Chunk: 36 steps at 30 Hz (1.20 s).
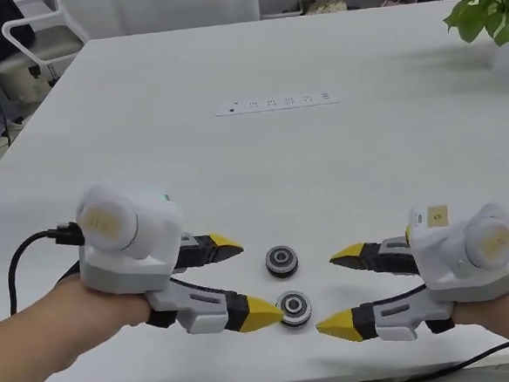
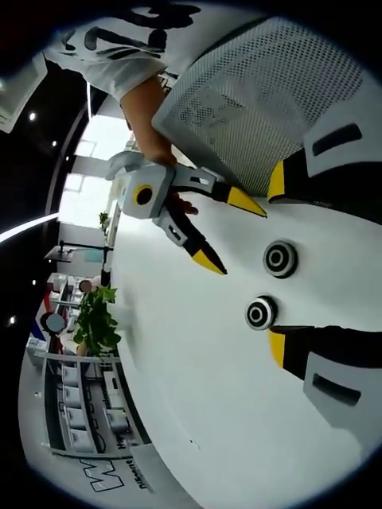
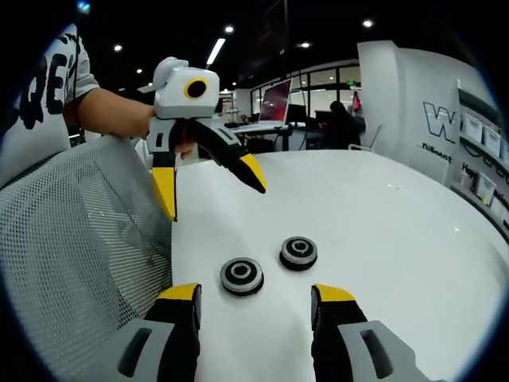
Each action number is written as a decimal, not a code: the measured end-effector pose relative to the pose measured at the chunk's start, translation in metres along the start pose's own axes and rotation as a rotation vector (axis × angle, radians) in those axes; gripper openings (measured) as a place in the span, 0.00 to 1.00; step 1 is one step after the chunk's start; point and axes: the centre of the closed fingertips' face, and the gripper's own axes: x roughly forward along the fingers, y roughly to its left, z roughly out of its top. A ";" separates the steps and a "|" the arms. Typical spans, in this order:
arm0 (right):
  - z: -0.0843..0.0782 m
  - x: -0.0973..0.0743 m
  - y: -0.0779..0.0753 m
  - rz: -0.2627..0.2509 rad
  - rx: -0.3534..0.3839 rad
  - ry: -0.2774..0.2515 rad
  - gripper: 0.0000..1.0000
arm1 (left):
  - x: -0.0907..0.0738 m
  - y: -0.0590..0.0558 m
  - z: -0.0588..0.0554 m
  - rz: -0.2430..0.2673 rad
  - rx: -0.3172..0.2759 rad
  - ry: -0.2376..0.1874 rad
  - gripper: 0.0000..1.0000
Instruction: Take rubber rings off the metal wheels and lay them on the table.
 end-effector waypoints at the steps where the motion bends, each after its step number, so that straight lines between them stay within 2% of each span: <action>1: -0.001 0.001 0.000 -0.001 -0.001 0.003 0.54 | 0.002 0.000 -0.001 -0.005 0.001 0.002 0.58; 11: -0.003 0.003 -0.001 0.004 0.000 0.005 0.54 | 0.015 -0.004 -0.007 -0.042 -0.009 0.032 0.52; 21: -0.006 0.006 0.001 0.021 0.002 0.013 0.54 | 0.026 -0.004 -0.010 -0.067 -0.020 0.039 0.44; 36: -0.010 0.008 0.000 0.027 0.005 0.019 0.54 | 0.037 -0.007 -0.020 -0.084 0.013 0.080 0.31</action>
